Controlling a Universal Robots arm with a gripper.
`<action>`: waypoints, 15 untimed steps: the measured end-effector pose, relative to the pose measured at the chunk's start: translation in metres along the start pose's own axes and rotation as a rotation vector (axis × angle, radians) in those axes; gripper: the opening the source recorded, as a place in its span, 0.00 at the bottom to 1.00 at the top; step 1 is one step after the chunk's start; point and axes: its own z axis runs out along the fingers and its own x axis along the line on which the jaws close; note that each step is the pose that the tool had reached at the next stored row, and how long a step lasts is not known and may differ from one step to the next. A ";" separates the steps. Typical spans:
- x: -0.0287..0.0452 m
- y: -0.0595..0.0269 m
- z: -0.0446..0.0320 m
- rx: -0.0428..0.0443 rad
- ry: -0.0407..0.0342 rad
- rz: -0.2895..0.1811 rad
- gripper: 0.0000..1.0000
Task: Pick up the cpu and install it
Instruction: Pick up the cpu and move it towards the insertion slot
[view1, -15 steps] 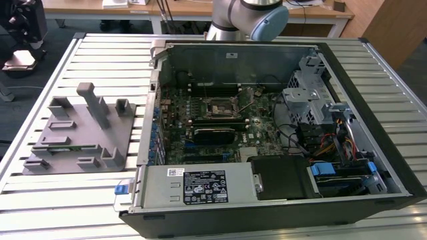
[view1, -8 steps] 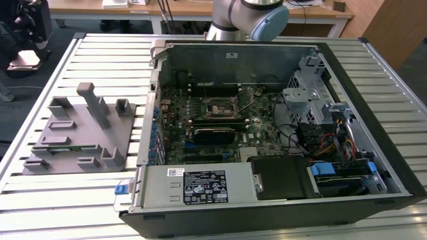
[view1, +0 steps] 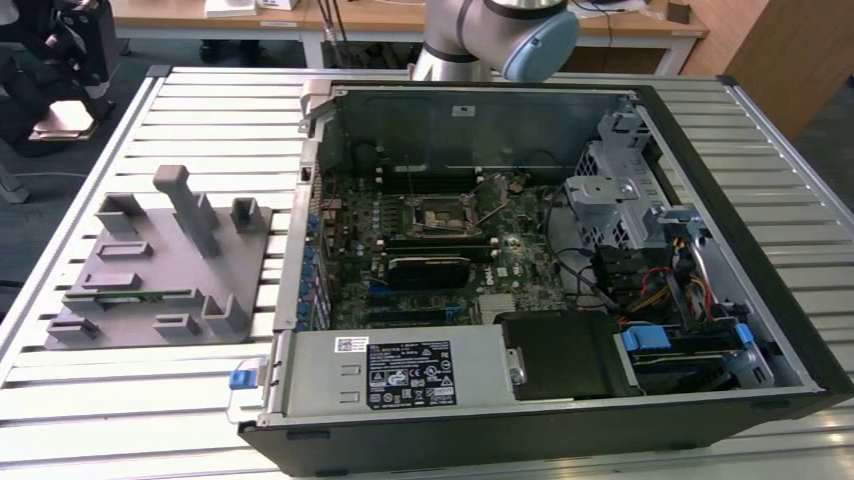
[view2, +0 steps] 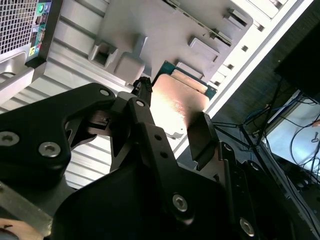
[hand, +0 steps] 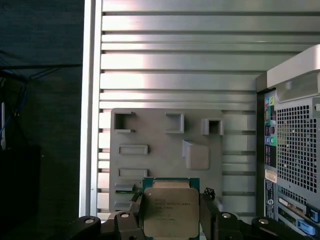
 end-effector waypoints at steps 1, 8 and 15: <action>-0.0009 0.0000 -0.0001 0.0001 0.0001 0.000 0.53; -0.0100 0.0000 -0.0002 0.0000 0.0000 0.000 0.53; -0.0212 0.0001 -0.0006 0.0001 0.0001 0.000 0.53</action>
